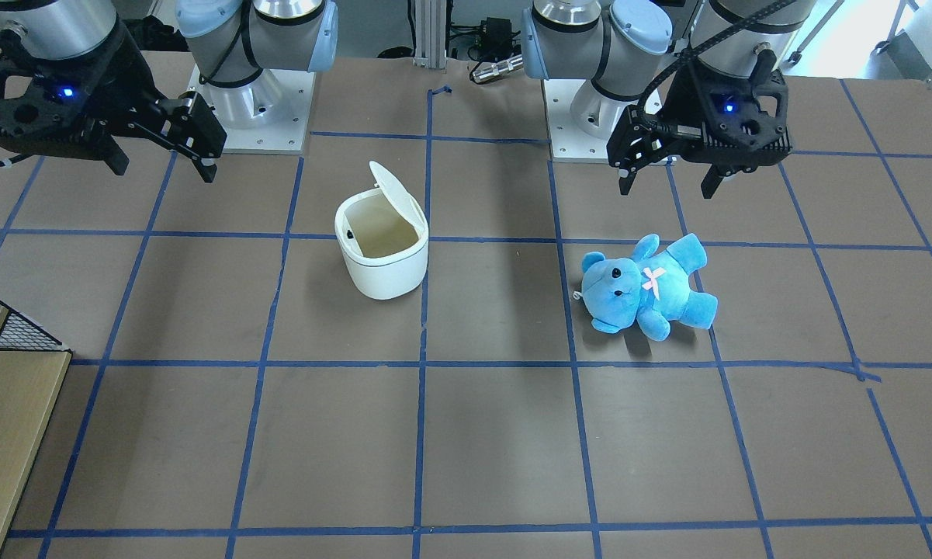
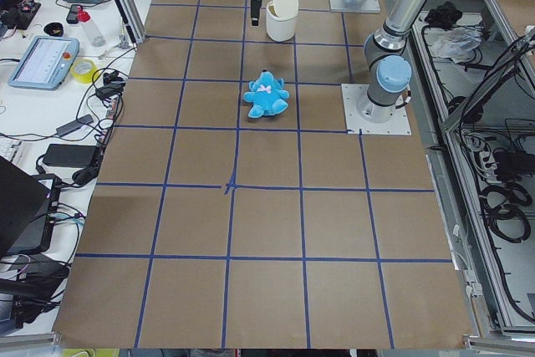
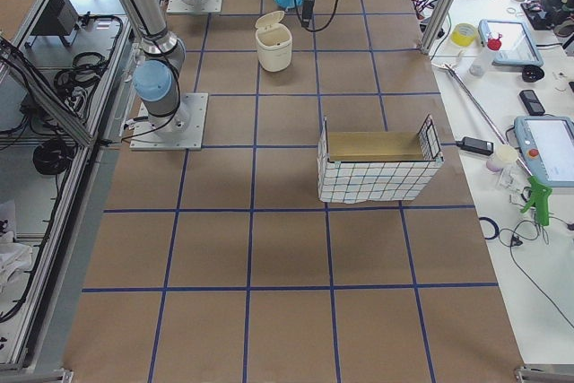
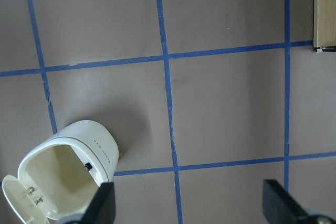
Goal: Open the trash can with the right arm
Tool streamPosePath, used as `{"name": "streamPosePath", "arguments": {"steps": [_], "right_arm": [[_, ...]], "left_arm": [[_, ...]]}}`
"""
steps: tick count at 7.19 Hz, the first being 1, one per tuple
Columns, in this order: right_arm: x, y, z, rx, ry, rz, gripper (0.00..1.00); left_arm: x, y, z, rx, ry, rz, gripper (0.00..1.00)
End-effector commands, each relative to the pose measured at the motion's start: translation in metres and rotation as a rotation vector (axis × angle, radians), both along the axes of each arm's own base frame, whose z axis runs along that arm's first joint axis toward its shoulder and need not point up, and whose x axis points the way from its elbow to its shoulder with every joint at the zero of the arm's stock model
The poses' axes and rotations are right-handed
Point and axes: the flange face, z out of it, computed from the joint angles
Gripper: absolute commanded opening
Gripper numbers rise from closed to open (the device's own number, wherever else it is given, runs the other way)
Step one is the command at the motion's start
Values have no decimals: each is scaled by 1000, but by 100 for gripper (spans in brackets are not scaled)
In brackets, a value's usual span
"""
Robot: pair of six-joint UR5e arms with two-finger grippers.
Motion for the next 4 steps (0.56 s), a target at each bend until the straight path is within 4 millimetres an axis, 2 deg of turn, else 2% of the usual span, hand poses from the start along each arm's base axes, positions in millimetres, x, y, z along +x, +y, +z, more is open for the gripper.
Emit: {"name": "streamPosePath", "arguments": {"steps": [1, 4], "right_arm": [[0, 0, 0, 0, -2, 1, 100], [0, 1, -3, 6, -5, 26, 100]], "left_arm": [[0, 0, 0, 0, 0, 0, 100], [0, 0, 0, 0, 0, 0, 100]]}}
